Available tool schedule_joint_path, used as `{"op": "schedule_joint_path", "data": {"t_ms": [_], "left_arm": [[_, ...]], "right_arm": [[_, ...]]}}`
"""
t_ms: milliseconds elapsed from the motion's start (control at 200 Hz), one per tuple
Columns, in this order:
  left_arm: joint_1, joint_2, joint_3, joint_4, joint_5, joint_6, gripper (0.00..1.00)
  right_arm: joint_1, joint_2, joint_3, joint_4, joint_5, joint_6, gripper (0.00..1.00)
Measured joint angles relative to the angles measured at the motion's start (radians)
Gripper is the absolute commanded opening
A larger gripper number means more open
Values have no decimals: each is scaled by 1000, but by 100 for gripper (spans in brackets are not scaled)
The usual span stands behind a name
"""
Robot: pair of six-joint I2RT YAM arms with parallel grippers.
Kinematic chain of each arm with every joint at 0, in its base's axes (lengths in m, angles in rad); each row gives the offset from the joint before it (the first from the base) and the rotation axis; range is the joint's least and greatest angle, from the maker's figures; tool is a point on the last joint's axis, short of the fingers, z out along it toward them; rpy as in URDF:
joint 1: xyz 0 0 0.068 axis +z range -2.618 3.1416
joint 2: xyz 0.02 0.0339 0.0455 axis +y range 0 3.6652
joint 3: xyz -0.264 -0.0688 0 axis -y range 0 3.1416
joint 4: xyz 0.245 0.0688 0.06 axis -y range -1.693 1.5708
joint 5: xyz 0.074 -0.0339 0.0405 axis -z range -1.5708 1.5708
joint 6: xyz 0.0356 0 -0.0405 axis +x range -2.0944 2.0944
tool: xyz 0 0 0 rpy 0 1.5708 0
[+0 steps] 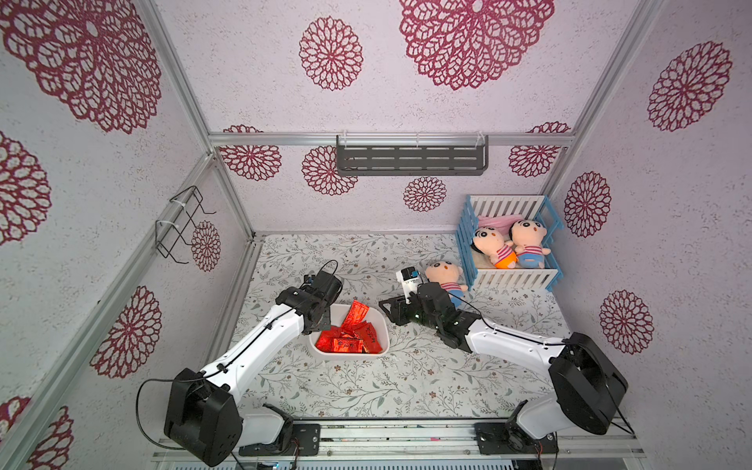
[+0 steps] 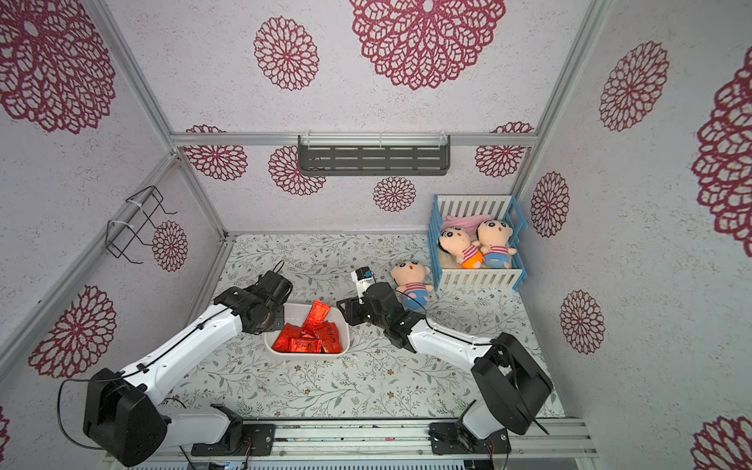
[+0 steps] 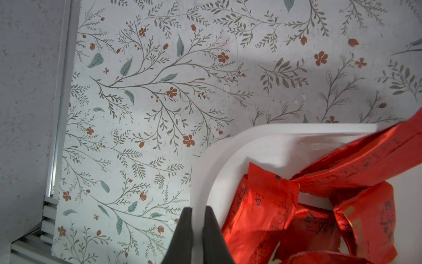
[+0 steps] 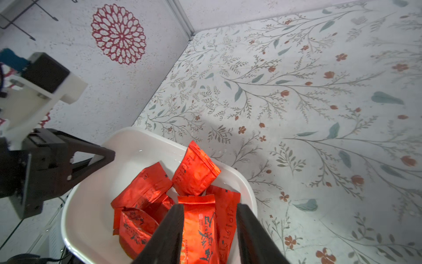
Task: Take the tea bags out of the storage box
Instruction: Pick up the tea bag from the storage box.
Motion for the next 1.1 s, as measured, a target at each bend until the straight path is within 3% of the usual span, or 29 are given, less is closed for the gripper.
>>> {"op": "schedule_joint_path", "data": {"t_ms": [265,425,705,906,1101], "left_arm": [[0,1,-5,2,16,28,0],[0,15,-5,2,26,37,0],[0,17,-5,3,40,38,0],[0,19,-5,10,56,42,0],[0,27,-5,11,56,42,0]], "right_arm": [[7,121,0,144,-133,34,44],[16,205,0,181,-162,61,56],[25,320,12,232,-199,102,55],[25,381,74,257,-204,111,44],[25,399,83,297,-227,117,25]]}}
